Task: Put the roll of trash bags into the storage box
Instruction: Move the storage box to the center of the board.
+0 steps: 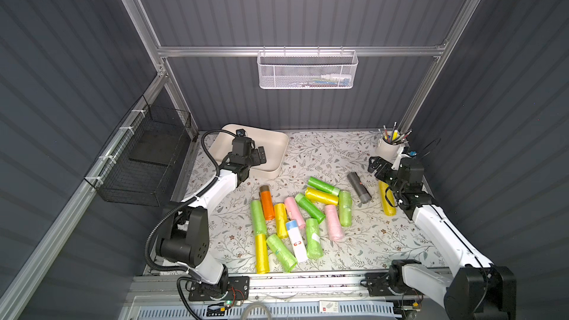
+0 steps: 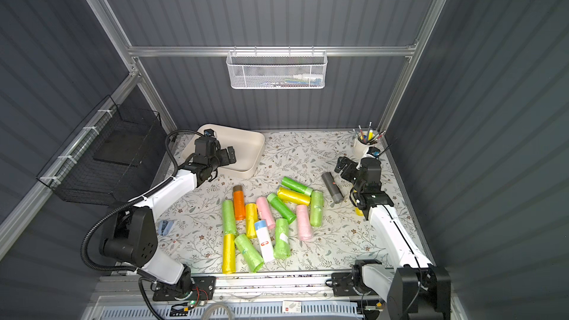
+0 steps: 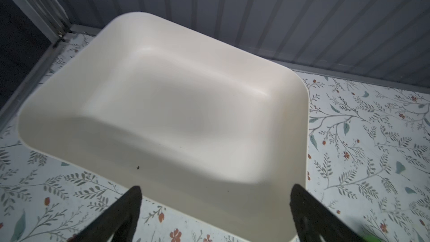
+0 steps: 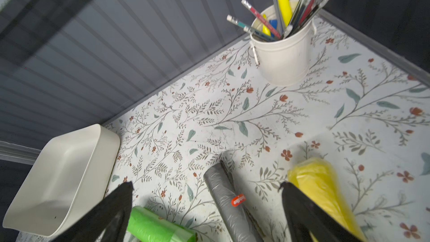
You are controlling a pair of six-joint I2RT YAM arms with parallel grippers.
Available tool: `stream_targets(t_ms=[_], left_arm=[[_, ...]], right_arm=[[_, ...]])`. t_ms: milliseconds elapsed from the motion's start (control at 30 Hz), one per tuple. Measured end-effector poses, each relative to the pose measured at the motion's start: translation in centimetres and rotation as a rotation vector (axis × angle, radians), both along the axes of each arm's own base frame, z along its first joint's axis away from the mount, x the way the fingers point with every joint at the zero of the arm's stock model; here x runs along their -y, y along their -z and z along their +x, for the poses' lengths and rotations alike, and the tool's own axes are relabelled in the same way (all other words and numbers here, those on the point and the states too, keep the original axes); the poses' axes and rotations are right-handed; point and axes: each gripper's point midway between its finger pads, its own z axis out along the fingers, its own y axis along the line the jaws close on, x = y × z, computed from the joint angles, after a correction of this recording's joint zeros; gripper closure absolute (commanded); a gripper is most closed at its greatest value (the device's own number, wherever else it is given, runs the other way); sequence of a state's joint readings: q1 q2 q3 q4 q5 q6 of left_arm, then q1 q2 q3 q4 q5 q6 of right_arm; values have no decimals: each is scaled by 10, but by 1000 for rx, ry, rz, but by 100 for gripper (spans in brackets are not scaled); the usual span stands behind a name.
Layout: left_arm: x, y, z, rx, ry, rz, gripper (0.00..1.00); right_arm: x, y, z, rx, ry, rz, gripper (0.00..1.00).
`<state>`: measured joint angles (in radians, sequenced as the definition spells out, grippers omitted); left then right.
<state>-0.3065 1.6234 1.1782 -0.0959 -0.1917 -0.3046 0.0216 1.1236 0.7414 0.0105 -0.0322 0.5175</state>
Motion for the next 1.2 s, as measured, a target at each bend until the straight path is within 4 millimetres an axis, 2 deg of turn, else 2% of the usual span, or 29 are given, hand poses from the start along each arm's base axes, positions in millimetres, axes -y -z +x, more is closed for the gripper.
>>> stream_targets(t_ms=[133, 333, 433, 600, 733, 833, 967, 1200], left_arm=[[39, 13, 2, -83, 98, 3, 0], [96, 35, 6, -167, 215, 29, 3], [115, 45, 10, -192, 246, 35, 3], [128, 67, 18, -238, 259, 54, 2], [128, 85, 14, -284, 260, 67, 4], [132, 87, 12, -290, 274, 58, 5], [140, 84, 14, -287, 293, 34, 6], [167, 88, 12, -283, 354, -19, 4]], right_arm=[[-12, 5, -3, -40, -58, -3, 1], [-40, -25, -23, 59, -187, -41, 1], [-43, -26, -26, 45, -212, -45, 1], [-47, -14, -33, -10, -235, -41, 1], [-47, -23, -38, 14, -238, -39, 1], [-47, -27, -40, 25, -236, -38, 1], [-45, -21, -42, -4, -222, -34, 1], [-42, -9, -50, -62, -203, -25, 1]])
